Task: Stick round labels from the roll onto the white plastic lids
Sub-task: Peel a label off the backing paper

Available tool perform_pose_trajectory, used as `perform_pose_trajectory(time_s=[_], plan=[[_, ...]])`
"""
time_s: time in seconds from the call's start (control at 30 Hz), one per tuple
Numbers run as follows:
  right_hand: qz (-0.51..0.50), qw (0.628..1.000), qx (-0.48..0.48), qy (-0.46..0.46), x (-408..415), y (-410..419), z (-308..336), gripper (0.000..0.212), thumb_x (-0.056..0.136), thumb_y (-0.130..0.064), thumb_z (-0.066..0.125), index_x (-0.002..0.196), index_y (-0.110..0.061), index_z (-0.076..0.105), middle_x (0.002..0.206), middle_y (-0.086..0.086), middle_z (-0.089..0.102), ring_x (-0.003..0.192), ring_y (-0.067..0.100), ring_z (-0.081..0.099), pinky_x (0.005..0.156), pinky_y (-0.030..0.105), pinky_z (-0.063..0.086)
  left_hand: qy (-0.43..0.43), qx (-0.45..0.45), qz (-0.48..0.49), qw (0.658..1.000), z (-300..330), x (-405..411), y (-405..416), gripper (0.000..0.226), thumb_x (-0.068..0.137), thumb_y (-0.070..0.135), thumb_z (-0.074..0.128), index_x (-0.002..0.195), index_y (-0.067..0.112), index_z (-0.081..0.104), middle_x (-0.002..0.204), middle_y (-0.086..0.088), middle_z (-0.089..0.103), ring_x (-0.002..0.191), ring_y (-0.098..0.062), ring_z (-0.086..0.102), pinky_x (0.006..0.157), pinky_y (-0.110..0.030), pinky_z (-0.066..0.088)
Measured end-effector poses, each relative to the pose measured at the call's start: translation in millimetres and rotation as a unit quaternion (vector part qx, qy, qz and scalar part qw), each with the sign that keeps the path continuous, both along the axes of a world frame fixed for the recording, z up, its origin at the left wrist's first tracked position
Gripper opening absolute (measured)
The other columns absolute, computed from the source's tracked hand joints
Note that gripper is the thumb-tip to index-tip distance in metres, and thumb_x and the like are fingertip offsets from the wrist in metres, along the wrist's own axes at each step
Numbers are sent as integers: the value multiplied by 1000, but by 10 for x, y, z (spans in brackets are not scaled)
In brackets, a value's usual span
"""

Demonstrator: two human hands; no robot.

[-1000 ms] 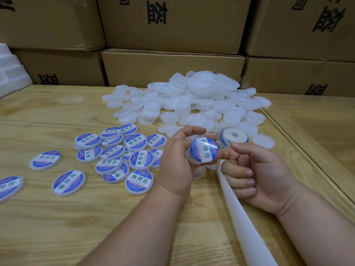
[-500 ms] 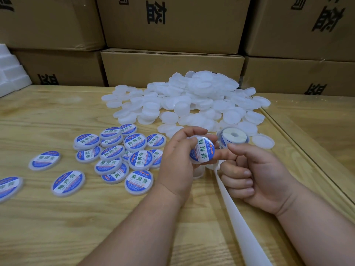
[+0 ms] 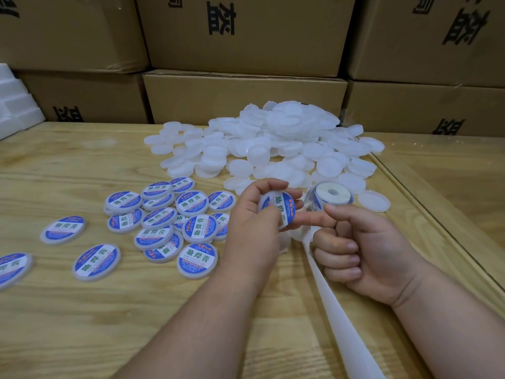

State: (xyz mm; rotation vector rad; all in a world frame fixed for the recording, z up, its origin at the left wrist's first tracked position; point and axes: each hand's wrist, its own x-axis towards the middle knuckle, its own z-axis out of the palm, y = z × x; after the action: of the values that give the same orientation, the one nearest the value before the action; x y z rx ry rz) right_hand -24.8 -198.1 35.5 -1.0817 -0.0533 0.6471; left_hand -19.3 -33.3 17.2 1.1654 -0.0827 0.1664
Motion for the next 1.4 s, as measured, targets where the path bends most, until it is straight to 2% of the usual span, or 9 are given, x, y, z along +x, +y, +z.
perform_pose_trajectory(time_s=[0.2,0.33,0.53,0.7,0.8,0.93,1.07,1.23,1.4], plan=[[31,999,10,-23,1,-15,-13,53,77,-39,72,121,-10,72,51,-5,26,45,9,17,37,17,20,-24,46,56,997,-21,11,-31,43,73,3,49,105,28,62,97,7,76,97,-14,74,76,-26,60],[34,999,2,-34,0,-11,-22,53,81,-37,63,127,-11,69,53,-3,28,46,10,18,39,19,20,-32,59,78,995,-53,32,-30,44,75,4,53,106,35,61,100,10,75,101,-13,73,79,-29,61],[19,999,26,-35,-3,-11,-19,66,67,-36,83,127,-13,69,55,-2,32,47,10,18,37,19,23,-35,80,109,990,-61,53,14,38,88,-4,63,108,29,60,101,12,76,97,-9,73,79,-28,61],[-67,994,30,-77,13,16,-33,26,69,-30,87,79,-17,67,54,-6,31,42,6,24,35,18,20,38,-15,134,990,62,27,52,11,98,23,66,109,23,63,91,1,79,71,-18,76,49,-23,54],[-135,987,24,-82,41,18,-38,28,80,-27,72,62,-23,51,53,-7,29,40,5,23,37,20,15,44,0,148,988,49,36,70,16,103,43,51,111,31,57,81,-3,78,37,-15,53,36,-21,38],[-173,982,18,-74,50,30,-46,35,83,-29,66,55,-23,46,51,-7,27,40,6,21,40,23,12,15,12,179,984,23,24,48,13,105,46,46,111,46,57,60,2,68,37,-15,45,38,-21,36],[-178,981,12,-72,48,41,-40,35,81,-29,67,54,-23,45,51,-7,27,40,6,21,41,23,12,28,11,225,974,31,29,71,41,101,32,49,116,69,38,64,5,69,50,-14,50,55,-34,42],[-182,981,15,-70,49,43,-48,31,83,-27,65,57,-24,48,52,-7,26,41,6,21,42,23,12,79,-58,253,963,49,73,119,70,96,9,50,123,69,23,84,12,76,44,-16,48,45,-26,43],[-185,980,8,-66,44,43,-48,33,82,-28,67,57,-23,45,52,-7,25,41,7,21,43,24,12,74,-48,232,969,61,57,124,65,108,25,37,137,73,5,95,12,78,40,-14,53,40,-23,43]])
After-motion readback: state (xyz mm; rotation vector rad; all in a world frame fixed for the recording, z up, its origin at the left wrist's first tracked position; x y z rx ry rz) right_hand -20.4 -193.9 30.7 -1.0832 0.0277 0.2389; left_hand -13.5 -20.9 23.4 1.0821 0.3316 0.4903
